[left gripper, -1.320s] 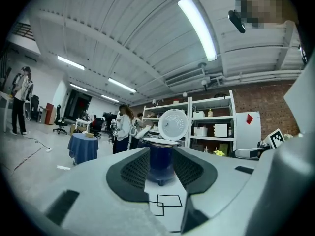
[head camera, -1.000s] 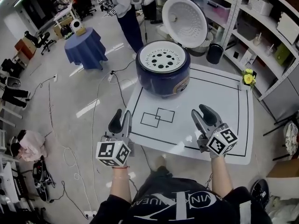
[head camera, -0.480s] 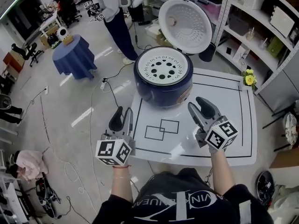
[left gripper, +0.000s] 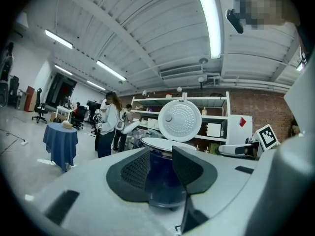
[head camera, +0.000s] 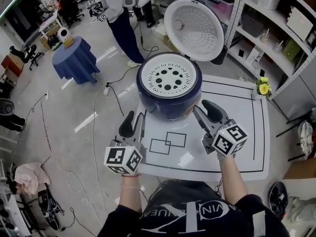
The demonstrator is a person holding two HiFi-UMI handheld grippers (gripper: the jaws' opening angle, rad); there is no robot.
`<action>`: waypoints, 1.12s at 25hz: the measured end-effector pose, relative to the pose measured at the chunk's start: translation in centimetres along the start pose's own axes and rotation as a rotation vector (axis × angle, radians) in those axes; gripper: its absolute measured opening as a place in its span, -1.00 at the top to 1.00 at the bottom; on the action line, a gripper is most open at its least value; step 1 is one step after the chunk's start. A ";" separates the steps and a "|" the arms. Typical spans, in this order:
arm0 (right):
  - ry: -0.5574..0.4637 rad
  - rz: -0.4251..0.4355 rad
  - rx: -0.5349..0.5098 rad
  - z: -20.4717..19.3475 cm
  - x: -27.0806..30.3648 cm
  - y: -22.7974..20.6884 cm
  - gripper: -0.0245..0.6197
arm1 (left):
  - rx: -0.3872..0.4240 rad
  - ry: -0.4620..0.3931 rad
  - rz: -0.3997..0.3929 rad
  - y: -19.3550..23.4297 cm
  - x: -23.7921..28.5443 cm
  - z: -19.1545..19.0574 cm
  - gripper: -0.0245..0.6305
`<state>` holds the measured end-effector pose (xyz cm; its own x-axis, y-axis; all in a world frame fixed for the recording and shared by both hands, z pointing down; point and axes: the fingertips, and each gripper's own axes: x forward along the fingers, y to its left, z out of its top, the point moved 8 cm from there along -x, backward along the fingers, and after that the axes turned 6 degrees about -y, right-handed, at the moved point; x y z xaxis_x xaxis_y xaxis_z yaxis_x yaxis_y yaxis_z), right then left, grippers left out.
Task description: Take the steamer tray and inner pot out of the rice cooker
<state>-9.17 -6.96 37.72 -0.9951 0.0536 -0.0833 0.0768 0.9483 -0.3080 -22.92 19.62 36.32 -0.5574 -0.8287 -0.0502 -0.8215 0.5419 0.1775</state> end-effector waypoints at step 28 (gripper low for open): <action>0.155 -0.089 -0.165 3.9 8.8 -4.5 0.41 | 0.090 0.026 -0.010 2.2 8.8 2.4 0.58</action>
<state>-18.04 -11.97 34.67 -0.9962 0.0031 0.0874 -0.0098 0.9890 -0.1477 -29.90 13.78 33.95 -0.5470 -0.8367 -0.0253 -0.8350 0.5432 0.0880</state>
